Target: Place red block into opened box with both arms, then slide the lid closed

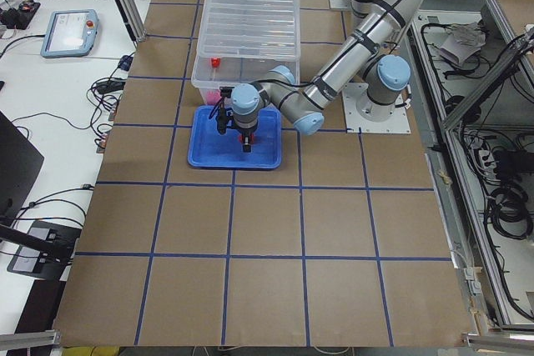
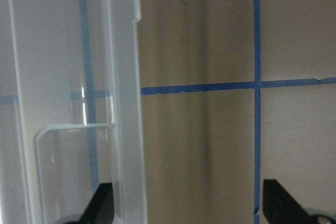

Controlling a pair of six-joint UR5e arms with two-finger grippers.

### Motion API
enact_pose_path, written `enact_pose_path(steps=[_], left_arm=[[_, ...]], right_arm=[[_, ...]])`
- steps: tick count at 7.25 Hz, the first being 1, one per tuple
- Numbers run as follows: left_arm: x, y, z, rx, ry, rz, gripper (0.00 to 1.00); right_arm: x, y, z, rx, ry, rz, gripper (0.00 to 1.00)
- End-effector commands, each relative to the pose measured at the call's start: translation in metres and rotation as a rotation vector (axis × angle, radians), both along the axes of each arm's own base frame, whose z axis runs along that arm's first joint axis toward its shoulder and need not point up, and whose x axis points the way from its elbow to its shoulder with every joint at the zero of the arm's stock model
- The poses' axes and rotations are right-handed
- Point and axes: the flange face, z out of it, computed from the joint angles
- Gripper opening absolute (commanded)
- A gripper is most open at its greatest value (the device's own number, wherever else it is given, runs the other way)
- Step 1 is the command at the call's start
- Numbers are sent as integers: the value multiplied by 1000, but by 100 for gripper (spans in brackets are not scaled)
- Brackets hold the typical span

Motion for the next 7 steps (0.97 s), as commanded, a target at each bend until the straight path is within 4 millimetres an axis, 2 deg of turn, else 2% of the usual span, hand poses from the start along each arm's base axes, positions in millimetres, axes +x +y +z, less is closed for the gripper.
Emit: enact_pose_path(steps=[1, 2, 3, 4, 5, 7], left_arm=[[2, -2, -15, 8, 5, 9, 100], [2, -3, -20, 22, 10, 40, 100], [2, -3, -23, 26, 10, 36, 57], [3, -2, -24, 33, 6, 33, 21], [3, -2, -23, 31, 7, 33, 0], [5, -5, -13, 15, -10, 33, 0]], right_arm=[[-12, -1, 4, 9, 7, 49, 100], [-26, -2, 7, 13, 9, 55, 100], [-39, -2, 10, 11, 12, 38, 100], [-49, -3, 10, 24, 16, 68, 100], [-57, -3, 11, 32, 20, 97, 100], [-71, -2, 16, 35, 23, 107, 100]])
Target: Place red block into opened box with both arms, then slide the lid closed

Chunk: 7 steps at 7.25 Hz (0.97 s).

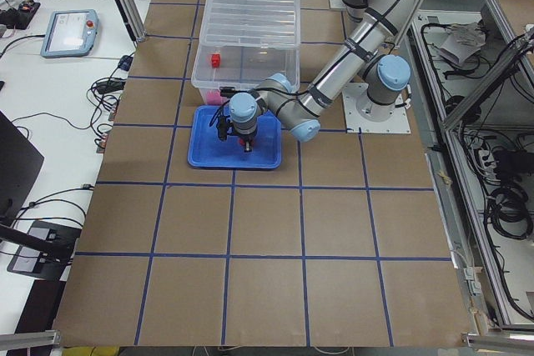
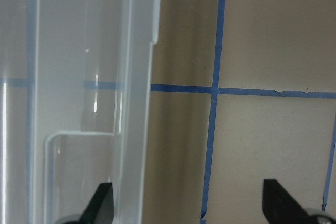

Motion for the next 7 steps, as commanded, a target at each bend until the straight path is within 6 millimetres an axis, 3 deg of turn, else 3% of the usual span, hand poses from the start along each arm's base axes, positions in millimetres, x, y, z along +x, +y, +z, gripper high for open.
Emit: enact_pose_path(steps=[1, 2, 3, 5, 6, 7], left_arm=[[-2, -4, 19, -32, -27, -9, 0], [-1, -10, 36, -50, -43, -16, 0], [8, -17, 69, -50, -94, -22, 0], [19, -27, 161, -7, -132, -31, 0], [17, -29, 206, 3, -125, -32, 0], [-9, -35, 249, 12, -120, -34, 0]], right_arm=[[-10, 4, 7, 0, 2, 14, 100], [-15, 4, 6, 4, 1, 11, 100], [-15, 4, 6, 4, -1, 10, 100], [-14, 3, 13, -17, -9, -2, 100], [-11, 4, 31, -31, -27, 0, 100], [1, 1, 64, -38, -126, 3, 100]])
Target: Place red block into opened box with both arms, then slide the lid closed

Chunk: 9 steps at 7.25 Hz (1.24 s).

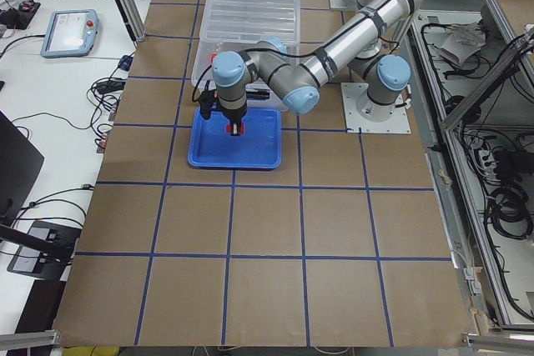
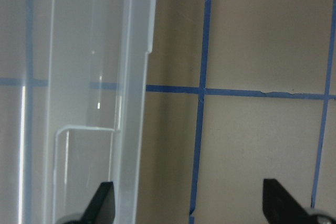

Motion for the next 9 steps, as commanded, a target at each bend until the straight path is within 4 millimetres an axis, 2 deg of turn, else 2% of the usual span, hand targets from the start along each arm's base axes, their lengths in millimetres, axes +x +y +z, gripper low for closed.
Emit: enact_pose_path(steps=[1, 2, 3, 4, 5, 6, 9], left_arm=[[-59, -10, 83, 6, 0, -1, 0], [-105, -14, 96, -2, -6, 38, 0], [-151, -17, 100, 0, -9, 62, 0], [-192, -19, 99, 10, -9, 99, 0], [-224, -21, 88, 36, -7, 76, 0], [-243, -18, 67, 68, -3, 77, 0], [-257, 4, -12, 79, -4, 74, 0]], right_arm=[[19, -4, 69, 11, -146, -52, 100], [32, -2, 99, 25, -166, -73, 100], [56, 4, 124, 18, -181, -101, 100], [85, 15, 139, 2, -199, -174, 100], [111, 21, 135, 1, -207, -228, 100], [119, 21, 131, 4, -206, -213, 100], [116, 21, 134, -7, -198, -209, 100]])
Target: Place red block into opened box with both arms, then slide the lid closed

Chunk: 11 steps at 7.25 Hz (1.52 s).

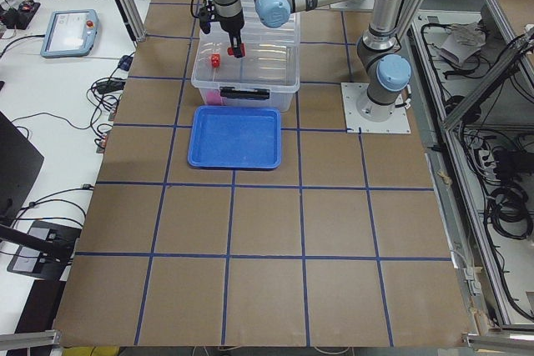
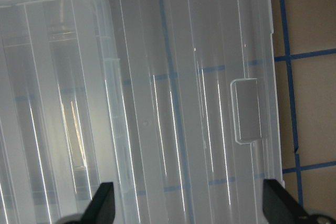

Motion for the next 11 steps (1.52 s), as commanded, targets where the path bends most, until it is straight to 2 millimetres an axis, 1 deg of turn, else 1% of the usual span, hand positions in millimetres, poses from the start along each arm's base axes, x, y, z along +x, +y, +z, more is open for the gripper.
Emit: enact_pose_path(steps=[1, 2, 4, 7, 11], left_arm=[[-10, 17, -62, -26, -6, -13, 0], [-10, 17, -82, -60, -13, -9, 0], [-12, 29, -112, -15, -3, -21, 0], [-15, 41, -137, -5, 1, -25, 0], [-12, 35, -167, 27, 7, -19, 0]], right_arm=[[0, 1, 2, -4, 7, 1, 100], [-1, 1, 2, -4, 9, 1, 100], [0, 1, 1, -1, 4, 0, 100], [-1, 1, 1, -1, 9, -1, 100], [-1, 1, 1, 0, 10, 1, 100]])
